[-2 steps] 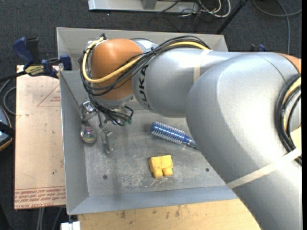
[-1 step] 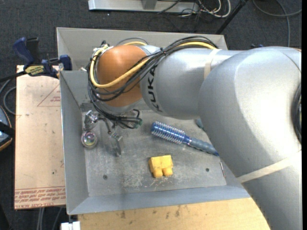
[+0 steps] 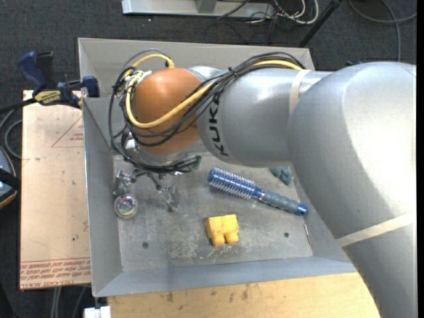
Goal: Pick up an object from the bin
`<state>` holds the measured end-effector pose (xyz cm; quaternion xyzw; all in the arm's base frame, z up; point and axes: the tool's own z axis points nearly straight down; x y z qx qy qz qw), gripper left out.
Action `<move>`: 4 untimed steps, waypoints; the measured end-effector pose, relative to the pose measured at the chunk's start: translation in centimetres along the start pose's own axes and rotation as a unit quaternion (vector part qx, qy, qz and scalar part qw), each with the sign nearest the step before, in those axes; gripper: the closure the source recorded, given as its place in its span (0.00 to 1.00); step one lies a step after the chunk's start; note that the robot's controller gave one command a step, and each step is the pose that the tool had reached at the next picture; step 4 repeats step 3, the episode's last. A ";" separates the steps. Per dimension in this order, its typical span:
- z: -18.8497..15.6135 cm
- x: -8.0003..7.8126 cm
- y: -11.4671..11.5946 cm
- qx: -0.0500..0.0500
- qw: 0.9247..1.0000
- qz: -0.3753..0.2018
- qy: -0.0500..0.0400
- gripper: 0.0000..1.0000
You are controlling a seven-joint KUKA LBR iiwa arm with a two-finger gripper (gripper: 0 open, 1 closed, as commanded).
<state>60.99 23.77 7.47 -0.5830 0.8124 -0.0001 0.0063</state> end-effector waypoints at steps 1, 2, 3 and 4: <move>0.0 0.5 3.9 0.000 0.983 -0.184 -0.001 0.00; 0.1 0.5 3.9 -0.002 0.983 -0.184 -0.001 1.00; -13.9 1.1 3.1 0.000 0.977 -0.215 0.001 1.00; -13.9 1.1 3.1 0.000 0.977 -0.215 0.001 1.00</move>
Offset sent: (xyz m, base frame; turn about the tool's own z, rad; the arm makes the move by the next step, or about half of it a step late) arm -0.0412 0.0046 -0.0046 -0.3750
